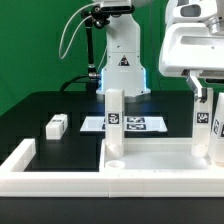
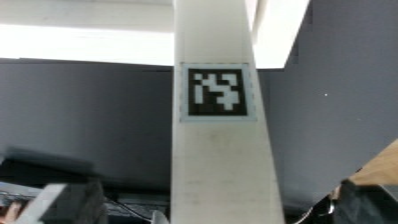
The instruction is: Assemble desk
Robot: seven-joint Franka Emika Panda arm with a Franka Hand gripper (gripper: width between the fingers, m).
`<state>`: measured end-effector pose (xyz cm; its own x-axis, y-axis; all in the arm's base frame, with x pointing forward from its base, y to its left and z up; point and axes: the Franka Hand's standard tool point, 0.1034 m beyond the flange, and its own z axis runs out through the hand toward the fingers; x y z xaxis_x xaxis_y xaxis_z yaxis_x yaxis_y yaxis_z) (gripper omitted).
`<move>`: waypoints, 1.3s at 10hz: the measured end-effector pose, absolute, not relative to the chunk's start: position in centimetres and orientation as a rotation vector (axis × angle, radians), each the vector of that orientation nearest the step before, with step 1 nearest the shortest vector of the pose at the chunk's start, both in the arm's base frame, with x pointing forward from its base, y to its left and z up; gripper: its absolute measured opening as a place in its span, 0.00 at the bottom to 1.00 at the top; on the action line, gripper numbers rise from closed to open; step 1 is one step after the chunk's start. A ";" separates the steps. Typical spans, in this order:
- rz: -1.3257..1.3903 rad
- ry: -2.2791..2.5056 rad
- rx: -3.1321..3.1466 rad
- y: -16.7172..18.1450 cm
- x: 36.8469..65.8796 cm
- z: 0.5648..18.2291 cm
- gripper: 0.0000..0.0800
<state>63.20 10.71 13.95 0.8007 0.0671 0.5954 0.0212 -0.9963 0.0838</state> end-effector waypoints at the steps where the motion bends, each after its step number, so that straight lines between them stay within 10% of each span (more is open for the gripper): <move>1: 0.910 0.054 2.946 10.4 63.3 14.3 0.81; 8: 0.263 -0.002 3.086 10.1 65.1 15.8 0.81; 13: 0.111 -0.019 3.075 11.4 64.7 13.7 0.81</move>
Offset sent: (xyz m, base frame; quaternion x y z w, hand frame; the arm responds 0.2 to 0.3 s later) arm 0.0171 0.0117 0.0050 0.0665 -0.0496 0.0239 0.9963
